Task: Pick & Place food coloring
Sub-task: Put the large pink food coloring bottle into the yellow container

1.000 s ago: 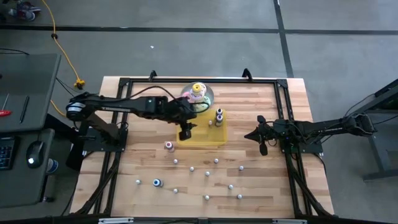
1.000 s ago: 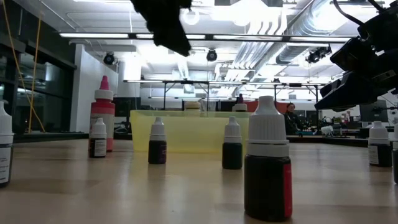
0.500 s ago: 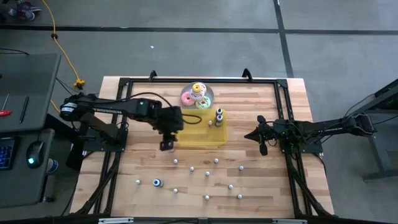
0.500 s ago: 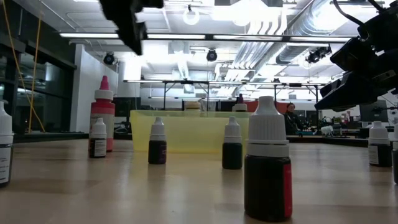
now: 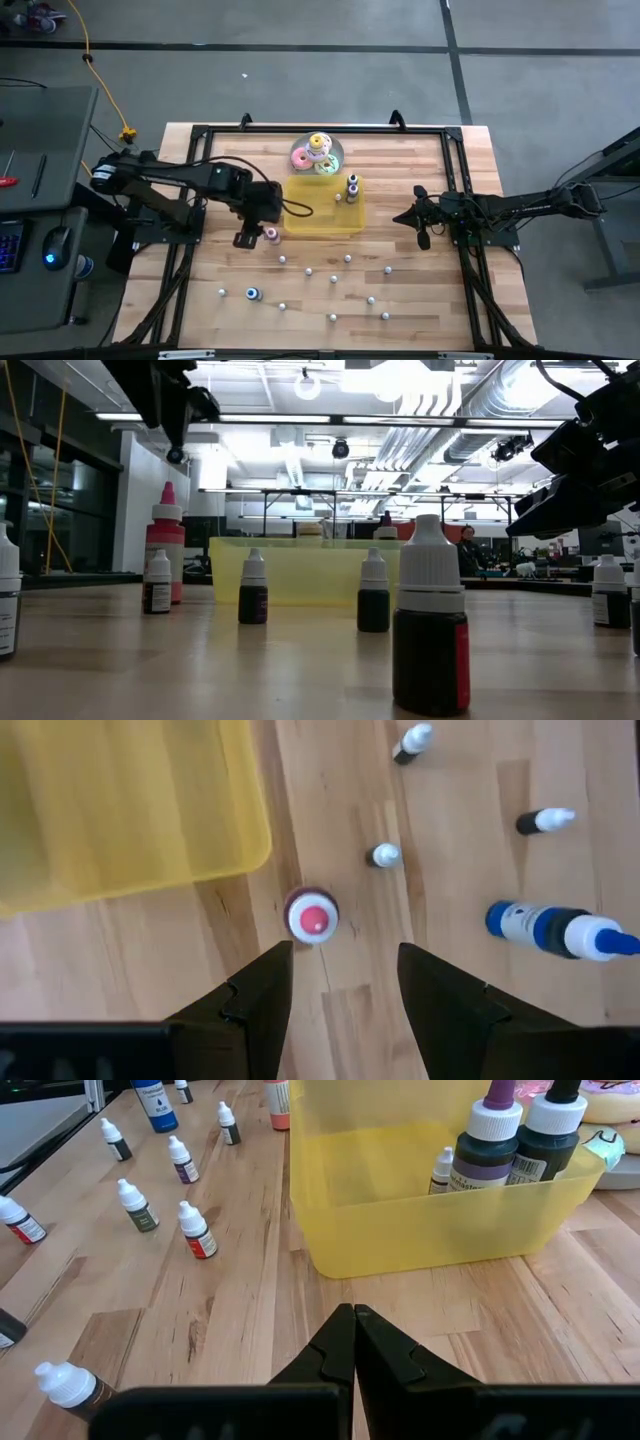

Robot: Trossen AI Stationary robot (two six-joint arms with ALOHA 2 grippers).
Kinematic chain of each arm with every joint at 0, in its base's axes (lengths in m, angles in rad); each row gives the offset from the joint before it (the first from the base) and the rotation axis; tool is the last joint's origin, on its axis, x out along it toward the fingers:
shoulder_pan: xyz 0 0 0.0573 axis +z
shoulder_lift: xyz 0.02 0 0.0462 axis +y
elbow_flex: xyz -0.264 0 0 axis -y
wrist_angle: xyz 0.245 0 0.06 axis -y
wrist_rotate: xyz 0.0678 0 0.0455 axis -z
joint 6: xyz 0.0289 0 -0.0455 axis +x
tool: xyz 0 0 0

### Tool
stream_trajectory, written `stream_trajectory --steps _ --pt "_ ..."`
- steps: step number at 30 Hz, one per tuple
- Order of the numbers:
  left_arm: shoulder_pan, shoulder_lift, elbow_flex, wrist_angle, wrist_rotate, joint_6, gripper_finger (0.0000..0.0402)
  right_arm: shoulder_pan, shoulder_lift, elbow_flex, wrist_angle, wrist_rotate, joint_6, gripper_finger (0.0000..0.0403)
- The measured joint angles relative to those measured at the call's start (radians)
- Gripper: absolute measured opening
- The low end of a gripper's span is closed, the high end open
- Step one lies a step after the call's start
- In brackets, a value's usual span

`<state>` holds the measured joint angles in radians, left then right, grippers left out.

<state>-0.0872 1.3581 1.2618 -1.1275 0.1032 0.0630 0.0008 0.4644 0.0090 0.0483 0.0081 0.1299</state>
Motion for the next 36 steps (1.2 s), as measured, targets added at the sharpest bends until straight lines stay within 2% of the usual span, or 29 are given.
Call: stream_trajectory --steps 4,7,10,15,18,26,36 --pt "-0.012 -0.021 -0.07 0.032 -0.003 0.017 0.0177 0.0 0.0 0.0 0.0 0.0 0.0 0.0" --pt "-0.025 -0.056 -0.144 0.121 0.024 0.036 0.0187 0.0 0.0 0.0 0.0 0.0 0.0 0.0" --pt "-0.033 -0.083 -0.205 0.191 0.022 0.034 0.0213 0.0 0.0 0.0 -0.002 0.0 0.0 0.0" --pt "-0.031 -0.1 -0.263 0.222 -0.006 0.012 0.0269 0.0 0.0 0.0 0.0 0.0 0.0 0.0" --pt "-0.031 -0.11 -0.289 0.248 -0.041 0.012 0.0288 0.0 0.0 0.0 -0.002 0.0 0.0 0.0" --pt "-0.031 -0.114 -0.395 0.389 -0.042 -0.005 0.0282 0.0 0.0 0.0 -0.001 0.0 0.0 0.0" --pt "-0.018 -0.114 -0.415 0.459 -0.066 -0.045 0.0275 0.0 0.0 0.0 0.0 0.0 0.0 0.0"
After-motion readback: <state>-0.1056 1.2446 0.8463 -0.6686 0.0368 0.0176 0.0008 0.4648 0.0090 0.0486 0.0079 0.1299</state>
